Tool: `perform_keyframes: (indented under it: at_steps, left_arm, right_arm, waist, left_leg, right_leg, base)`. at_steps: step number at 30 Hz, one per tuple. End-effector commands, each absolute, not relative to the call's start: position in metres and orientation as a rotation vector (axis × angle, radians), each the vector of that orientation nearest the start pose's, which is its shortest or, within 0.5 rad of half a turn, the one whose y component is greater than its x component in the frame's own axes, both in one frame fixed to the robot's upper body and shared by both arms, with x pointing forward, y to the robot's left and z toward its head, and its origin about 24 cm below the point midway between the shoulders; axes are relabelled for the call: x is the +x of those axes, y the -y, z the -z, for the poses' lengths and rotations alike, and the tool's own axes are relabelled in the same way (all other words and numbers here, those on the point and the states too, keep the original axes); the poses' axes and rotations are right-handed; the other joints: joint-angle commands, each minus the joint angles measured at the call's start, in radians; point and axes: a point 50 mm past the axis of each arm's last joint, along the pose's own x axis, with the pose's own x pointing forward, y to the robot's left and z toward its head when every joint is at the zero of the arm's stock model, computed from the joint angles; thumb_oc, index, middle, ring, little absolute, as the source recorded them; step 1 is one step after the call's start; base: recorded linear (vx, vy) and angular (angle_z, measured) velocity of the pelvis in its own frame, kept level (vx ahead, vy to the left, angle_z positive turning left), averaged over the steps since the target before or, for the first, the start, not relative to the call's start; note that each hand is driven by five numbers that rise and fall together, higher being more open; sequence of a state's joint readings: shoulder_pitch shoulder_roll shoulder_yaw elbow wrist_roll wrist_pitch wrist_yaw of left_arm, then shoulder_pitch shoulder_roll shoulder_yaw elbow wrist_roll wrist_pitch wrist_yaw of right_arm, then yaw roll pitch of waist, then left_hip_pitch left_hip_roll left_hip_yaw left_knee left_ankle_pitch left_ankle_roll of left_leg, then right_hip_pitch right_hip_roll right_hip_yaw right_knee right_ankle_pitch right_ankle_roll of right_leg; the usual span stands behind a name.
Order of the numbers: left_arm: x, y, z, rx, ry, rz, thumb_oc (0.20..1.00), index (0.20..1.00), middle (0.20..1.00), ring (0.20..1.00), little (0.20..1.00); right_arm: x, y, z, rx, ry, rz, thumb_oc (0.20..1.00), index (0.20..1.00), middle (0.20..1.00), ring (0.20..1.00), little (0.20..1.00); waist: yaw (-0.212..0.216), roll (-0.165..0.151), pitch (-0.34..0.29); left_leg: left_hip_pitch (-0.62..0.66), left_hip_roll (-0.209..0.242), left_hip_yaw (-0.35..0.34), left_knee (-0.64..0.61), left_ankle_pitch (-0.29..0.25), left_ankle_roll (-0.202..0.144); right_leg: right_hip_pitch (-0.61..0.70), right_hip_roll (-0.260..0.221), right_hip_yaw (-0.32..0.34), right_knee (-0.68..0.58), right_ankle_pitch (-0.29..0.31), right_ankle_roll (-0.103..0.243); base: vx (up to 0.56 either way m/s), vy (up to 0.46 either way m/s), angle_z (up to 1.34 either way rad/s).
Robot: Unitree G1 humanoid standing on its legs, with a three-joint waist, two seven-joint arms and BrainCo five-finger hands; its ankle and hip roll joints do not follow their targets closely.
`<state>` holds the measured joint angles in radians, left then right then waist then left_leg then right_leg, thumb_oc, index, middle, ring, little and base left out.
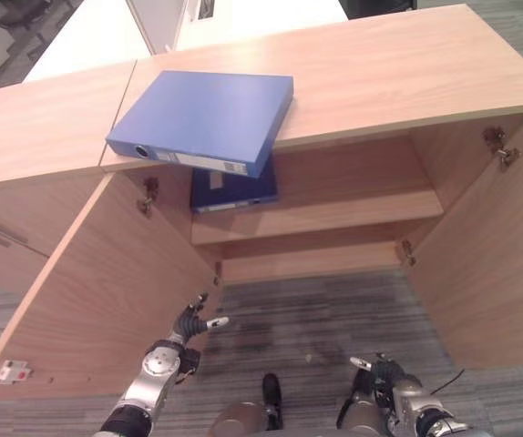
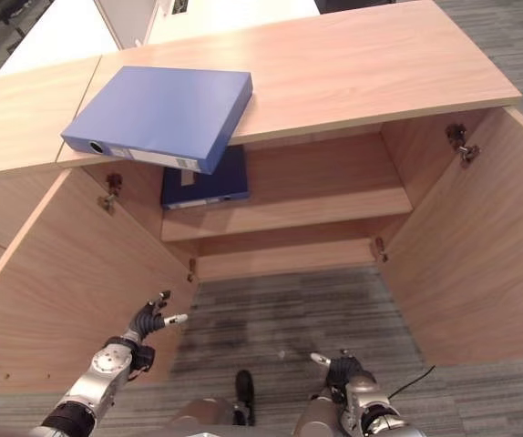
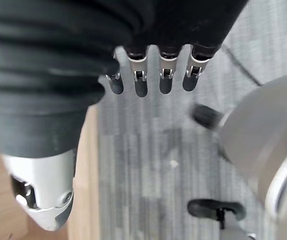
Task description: Put the empty folder in the office cabinet
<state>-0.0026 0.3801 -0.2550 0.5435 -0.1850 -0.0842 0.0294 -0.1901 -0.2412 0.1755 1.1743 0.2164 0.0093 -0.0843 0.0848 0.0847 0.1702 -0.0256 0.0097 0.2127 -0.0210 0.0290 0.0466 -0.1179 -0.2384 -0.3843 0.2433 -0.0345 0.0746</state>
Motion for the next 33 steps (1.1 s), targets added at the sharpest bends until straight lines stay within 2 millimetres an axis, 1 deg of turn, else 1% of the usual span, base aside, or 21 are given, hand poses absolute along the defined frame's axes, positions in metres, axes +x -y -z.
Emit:
perform_keyframes:
  at_steps: [1,2,3,5,6,7,8,9,12,15,16,17,20,21,22,24,26,28,29,31,33]
  left_arm:
    - [0.212,-0.217,0.064,0.292,-0.487,0.083,1.000,1.000,1.000,1.000,1.000]
    - [0.211,-0.216,0.065,0.277,-0.491,0.080,1.000,1.000,1.000,1.000,1.000]
    - [0.209,-0.214,0.065,0.253,-0.487,0.079,1.000,1.000,1.000,1.000,1.000]
    - [0.208,-0.212,0.064,0.247,-0.478,0.087,1.000,1.000,1.000,1.000,1.000]
    - [0.212,-0.212,0.053,0.262,-0.425,0.093,1.000,1.000,1.000,1.000,1.000]
    - [0.215,-0.216,0.035,0.287,-0.337,0.079,1.000,1.000,1.000,1.000,1.000]
    - [0.216,-0.220,0.026,0.311,-0.301,0.068,1.000,1.000,1.000,1.000,1.000]
    - [0.214,-0.227,0.008,0.358,-0.216,0.037,1.000,1.000,1.000,1.000,1.000]
    - [0.202,-0.241,-0.001,0.407,-0.169,-0.055,1.000,1.000,1.000,1.000,1.000]
    - [0.189,-0.250,-0.008,0.366,-0.141,-0.141,1.000,1.000,1.000,1.000,1.000]
    - [0.187,-0.255,-0.018,0.357,-0.093,-0.187,1.000,1.000,1.000,1.000,1.000]
    - [0.186,-0.261,-0.035,0.377,-0.005,-0.250,1.000,1.000,1.000,1.000,1.000]
    - [0.185,-0.268,-0.063,0.376,0.167,-0.406,1.000,1.000,1.000,1.000,1.000]
    - [0.185,-0.268,-0.063,0.376,0.167,-0.407,1.000,1.000,1.000,1.000,1.000]
    - [0.185,-0.269,-0.070,0.384,0.210,-0.440,1.000,1.000,1.000,1.000,1.000]
    - [0.192,-0.264,-0.093,0.468,0.354,-0.478,1.000,1.000,1.000,1.000,1.000]
    - [0.195,-0.260,-0.099,0.494,0.389,-0.467,1.000,1.000,1.000,1.000,1.000]
    - [0.204,-0.253,-0.112,0.593,0.465,-0.426,1.000,1.000,1.000,1.000,1.000]
    - [0.205,-0.252,-0.112,0.594,0.468,-0.426,1.000,1.000,1.000,1.000,1.000]
    - [0.218,-0.235,-0.132,0.754,0.597,-0.311,1.000,1.000,1.000,1.000,1.000]
    - [0.226,-0.221,-0.145,0.842,0.694,-0.236,1.000,1.000,1.000,1.000,1.000]
  right_arm:
    - [0.179,0.221,0.133,-0.180,-0.976,0.146,1.000,1.000,1.000,1.000,1.000]
    - [0.179,0.220,0.134,-0.187,-0.979,0.135,1.000,1.000,1.000,1.000,1.000]
    - [0.178,0.218,0.134,-0.196,-0.981,0.122,1.000,1.000,1.000,1.000,1.000]
    - [0.177,0.217,0.135,-0.197,-0.980,0.118,1.000,1.000,1.000,1.000,1.000]
    - [0.177,0.215,0.135,-0.192,-0.975,0.117,1.000,1.000,1.000,1.000,1.000]
    - [0.177,0.213,0.135,-0.183,-0.973,0.124,1.000,1.000,1.000,1.000,1.000]
    - [0.176,0.213,0.136,-0.162,-0.975,0.142,1.000,1.000,1.000,1.000,1.000]
    - [0.176,0.211,0.136,-0.083,-0.976,0.194,1.000,1.000,1.000,1.000,1.000]
    - [0.169,0.204,0.141,-0.021,-0.995,0.219,1.000,1.000,1.000,1.000,1.000]
    - [0.161,0.201,0.144,-0.004,-1.004,0.224,1.000,1.000,1.000,1.000,1.000]
    - [0.157,0.200,0.146,0.009,-1.017,0.236,1.000,1.000,1.000,1.000,1.000]
    - [0.152,0.199,0.148,0.028,-1.024,0.255,1.000,1.000,1.000,1.000,1.000]
    - [0.143,0.195,0.153,0.064,-1.042,0.291,1.000,1.000,1.000,1.000,1.000]
    - [0.143,0.195,0.153,0.064,-1.042,0.291,1.000,1.000,1.000,1.000,1.000]
    - [0.139,0.195,0.154,0.078,-1.050,0.304,1.000,1.000,1.000,1.000,1.000]
    - [0.131,0.192,0.158,0.086,-1.077,0.334,1.000,1.000,1.000,1.000,1.000]
    - [0.132,0.191,0.158,0.081,-1.078,0.336,1.000,1.000,1.000,1.000,1.000]
    - [0.133,0.191,0.158,0.072,-1.079,0.341,1.000,1.000,1.000,1.000,1.000]
    - [0.134,0.191,0.157,0.074,-1.077,0.343,1.000,1.000,1.000,1.000,1.000]
    - [0.137,0.192,0.157,0.043,-1.077,0.336,1.000,1.000,1.000,1.000,1.000]
    - [0.139,0.193,0.156,0.030,-1.077,0.336,1.000,1.000,1.000,1.000,1.000]
  waist:
    - [-0.004,-0.039,-0.015]
    - [-0.002,-0.042,-0.018]
    - [0.001,-0.044,-0.028]
    - [0.000,-0.047,-0.033]
    - [-0.003,-0.053,-0.038]
    - [-0.002,-0.061,-0.040]
    - [0.000,-0.064,-0.039]
    - [0.007,-0.072,-0.039]
    - [0.027,-0.090,-0.039]
    - [0.039,-0.107,-0.036]
    - [0.045,-0.112,-0.035]
    - [0.053,-0.118,-0.035]
    - [0.062,-0.131,-0.034]
    - [0.062,-0.131,-0.034]
    - [0.064,-0.136,-0.035]
    - [0.070,-0.146,-0.041]
    - [0.070,-0.149,-0.044]
    - [0.069,-0.150,-0.049]
    - [0.070,-0.151,-0.048]
    - [0.060,-0.149,-0.061]
    - [0.051,-0.146,-0.069]
  left_leg:
    - [-0.056,0.004,-0.095,0.051,-0.072,-0.040]
    - [-0.041,0.002,-0.086,0.039,-0.073,-0.039]
    - [-0.024,0.000,-0.075,0.015,-0.070,-0.040]
    - [-0.012,-0.001,-0.077,-0.001,-0.065,-0.042]
    - [0.009,0.001,-0.078,-0.024,-0.061,-0.045]
    - [0.024,0.004,-0.081,-0.039,-0.059,-0.048]
    - [0.030,0.006,-0.084,-0.046,-0.058,-0.049]
    - [0.036,0.010,-0.087,-0.052,-0.060,-0.051]
    - [0.047,0.020,-0.092,-0.060,-0.065,-0.057]
    - [0.054,0.025,-0.094,-0.066,-0.065,-0.062]
    - [0.054,0.029,-0.098,-0.066,-0.066,-0.065]
    - [0.053,0.030,-0.102,-0.066,-0.068,-0.068]
    - [0.053,0.036,-0.111,-0.066,-0.066,-0.075]
    - [0.053,0.036,-0.111,-0.066,-0.066,-0.075]
    - [0.051,0.036,-0.113,-0.066,-0.061,-0.075]
    - [0.060,0.040,-0.115,-0.066,-0.069,-0.082]
    - [0.058,0.039,-0.115,-0.066,-0.065,-0.082]
    - [0.068,0.043,-0.112,-0.066,-0.072,-0.085]
    - [0.064,0.041,-0.112,-0.066,-0.066,-0.084]
    - [0.079,0.044,-0.105,-0.066,-0.078,-0.086]
    - [0.083,0.041,-0.101,-0.066,-0.078,-0.083]
  right_leg:
    - [0.138,0.009,0.039,-0.167,-0.007,0.031]
    - [0.147,0.016,0.051,-0.192,0.004,0.035]
    - [0.170,0.019,0.035,-0.238,0.019,0.044]
    - [0.181,0.024,0.031,-0.253,0.023,0.046]
    - [0.195,0.031,0.032,-0.271,0.027,0.049]
    - [0.207,0.036,0.029,-0.283,0.029,0.052]
    - [0.211,0.037,0.029,-0.285,0.029,0.054]
    - [0.217,0.040,0.026,-0.292,0.031,0.057]
    - [0.233,0.046,0.021,-0.307,0.030,0.059]
    - [0.247,0.054,0.015,-0.326,0.032,0.060]
    - [0.249,0.057,0.014,-0.329,0.031,0.061]
    - [0.252,0.060,0.011,-0.331,0.029,0.061]
    - [0.256,0.063,0.005,-0.331,0.022,0.061]
    - [0.257,0.063,0.005,-0.331,0.021,0.061]
    - [0.256,0.063,0.005,-0.331,0.023,0.060]
    - [0.269,0.066,0.000,-0.331,0.015,0.063]
    - [0.268,0.065,0.000,-0.331,0.019,0.063]
    - [0.275,0.066,0.000,-0.331,0.016,0.065]
    - [0.271,0.065,0.000,-0.331,0.020,0.065]
    - [0.279,0.066,0.004,-0.331,0.018,0.067]
    - [0.278,0.065,0.010,-0.331,0.024,0.068]
  base:
    - [-0.02,0.017,-0.30]
    - [0.08,0.008,-0.11]
    - [0.08,0.008,-0.03]
    - [0.09,-0.021,-0.19]
    - [0.14,-0.072,-0.14]
    - [0.12,-0.077,-0.05]
    - [0.08,-0.097,-0.01]
    - [0.05,-0.080,0.03]
    - [0.06,-0.095,0.08]
    - [0.04,-0.087,0.05]
    - [0.03,-0.090,0.04]
    - [0.01,-0.081,0.04]
    - [0.02,-0.057,0.11]
    - [0.00,-0.039,0.08]
    - [0.01,-0.031,0.07]
    - [0.04,-0.042,0.05]
    - [0.00,0.000,0.00]
    - [0.01,-0.003,0.02]
    - [0.00,0.000,0.00]
    - [0.02,0.013,0.00]
    - [0.01,0.033,0.00]
